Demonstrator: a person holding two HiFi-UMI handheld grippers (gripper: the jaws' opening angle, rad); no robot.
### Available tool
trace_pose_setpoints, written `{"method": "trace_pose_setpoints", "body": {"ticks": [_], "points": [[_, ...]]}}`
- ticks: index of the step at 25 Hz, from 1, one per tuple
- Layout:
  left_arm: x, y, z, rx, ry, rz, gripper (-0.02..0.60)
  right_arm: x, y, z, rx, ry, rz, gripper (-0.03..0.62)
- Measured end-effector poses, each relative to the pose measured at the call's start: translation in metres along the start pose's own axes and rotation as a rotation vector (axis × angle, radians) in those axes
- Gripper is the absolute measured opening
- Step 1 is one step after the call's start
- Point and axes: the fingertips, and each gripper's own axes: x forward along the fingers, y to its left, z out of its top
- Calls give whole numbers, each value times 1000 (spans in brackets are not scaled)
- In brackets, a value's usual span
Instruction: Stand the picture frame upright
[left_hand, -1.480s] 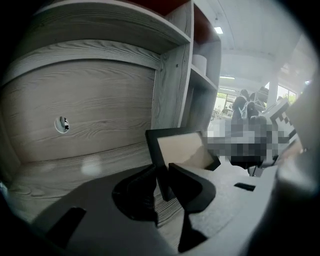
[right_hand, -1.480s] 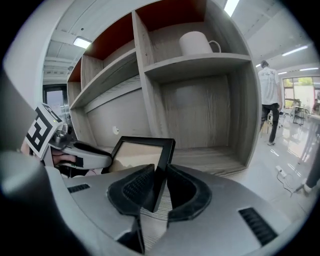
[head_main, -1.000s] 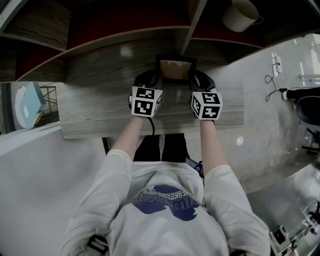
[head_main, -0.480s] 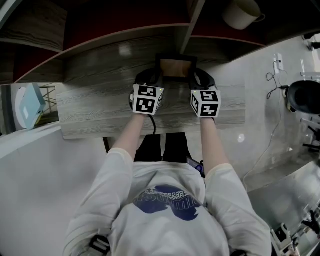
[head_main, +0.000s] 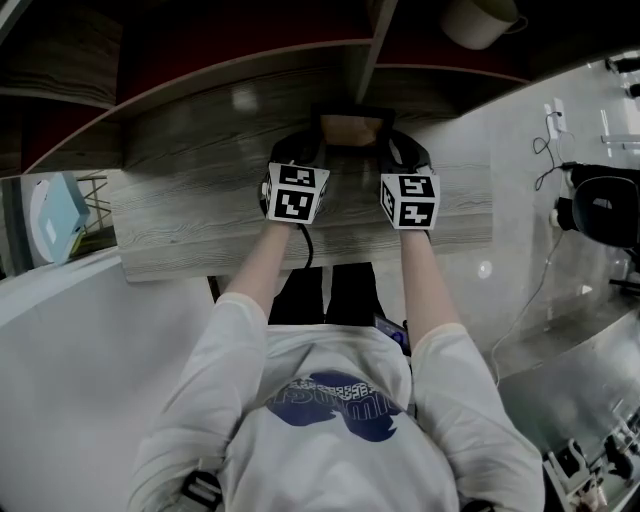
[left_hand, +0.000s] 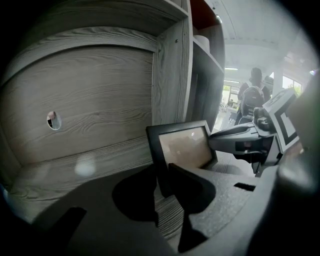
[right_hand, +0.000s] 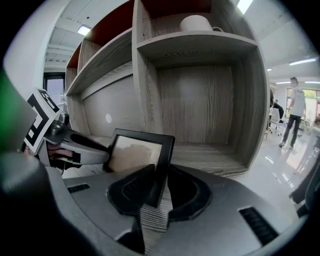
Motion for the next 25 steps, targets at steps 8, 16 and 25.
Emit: {"method": "trace_pose_setpoints", "body": {"ticks": [8, 16, 25], "points": [[14, -1, -6, 11, 10, -7, 77, 3, -5, 2, -18, -1, -7, 68], [15, -1, -8, 28, 4, -5, 77, 2, -4, 1, -23, -4, -5, 71], [19, 2, -4, 56, -28, -32, 101, 3, -5, -1, 27, -13, -1, 73]]}}
